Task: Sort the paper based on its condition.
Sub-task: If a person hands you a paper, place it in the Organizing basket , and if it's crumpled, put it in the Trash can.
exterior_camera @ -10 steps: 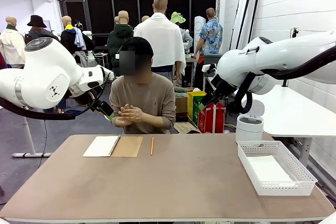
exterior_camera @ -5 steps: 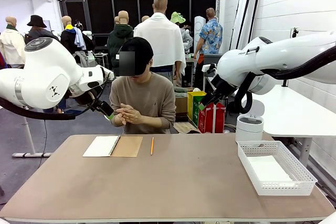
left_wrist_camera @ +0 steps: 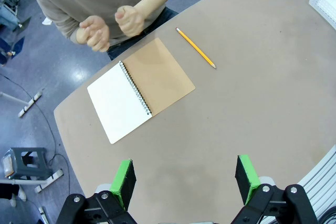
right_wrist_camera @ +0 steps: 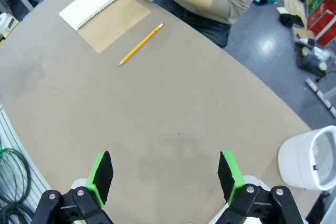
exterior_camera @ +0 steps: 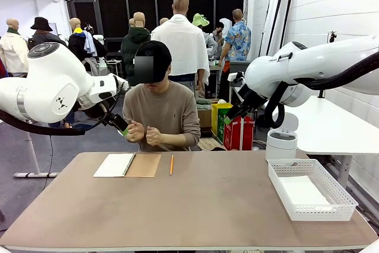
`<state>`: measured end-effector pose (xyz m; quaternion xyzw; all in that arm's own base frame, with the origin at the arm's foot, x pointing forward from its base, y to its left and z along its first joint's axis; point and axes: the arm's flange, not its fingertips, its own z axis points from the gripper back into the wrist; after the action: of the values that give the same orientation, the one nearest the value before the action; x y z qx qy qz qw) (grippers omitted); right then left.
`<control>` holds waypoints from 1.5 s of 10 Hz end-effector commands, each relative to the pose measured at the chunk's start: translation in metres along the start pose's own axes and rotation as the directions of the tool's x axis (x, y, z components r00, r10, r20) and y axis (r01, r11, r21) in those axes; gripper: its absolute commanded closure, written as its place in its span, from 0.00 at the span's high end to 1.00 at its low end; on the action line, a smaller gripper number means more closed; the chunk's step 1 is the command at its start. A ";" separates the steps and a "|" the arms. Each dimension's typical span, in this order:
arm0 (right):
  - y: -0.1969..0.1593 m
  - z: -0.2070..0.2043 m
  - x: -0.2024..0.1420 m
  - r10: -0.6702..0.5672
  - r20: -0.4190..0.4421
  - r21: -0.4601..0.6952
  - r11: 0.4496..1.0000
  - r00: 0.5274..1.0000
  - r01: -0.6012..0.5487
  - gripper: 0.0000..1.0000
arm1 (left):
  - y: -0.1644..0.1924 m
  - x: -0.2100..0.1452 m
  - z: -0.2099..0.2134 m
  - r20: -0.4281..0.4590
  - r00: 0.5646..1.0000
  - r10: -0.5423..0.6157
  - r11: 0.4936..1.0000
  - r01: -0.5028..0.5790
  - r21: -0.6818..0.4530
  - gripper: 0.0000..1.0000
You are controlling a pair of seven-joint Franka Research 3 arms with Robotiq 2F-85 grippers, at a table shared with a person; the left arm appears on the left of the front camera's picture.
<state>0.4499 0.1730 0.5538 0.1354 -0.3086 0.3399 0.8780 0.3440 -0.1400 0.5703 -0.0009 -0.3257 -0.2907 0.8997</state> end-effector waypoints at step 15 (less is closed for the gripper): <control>0.000 0.001 0.000 0.001 0.000 -0.003 1.000 1.000 -0.001 1.00 | 0.000 0.000 0.000 0.000 1.000 0.002 1.000 -0.002 0.000 1.00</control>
<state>0.4499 0.1730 0.5538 0.1354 -0.3086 0.3399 0.8780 0.3440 -0.1400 0.5703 -0.0009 -0.3257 -0.2907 0.8997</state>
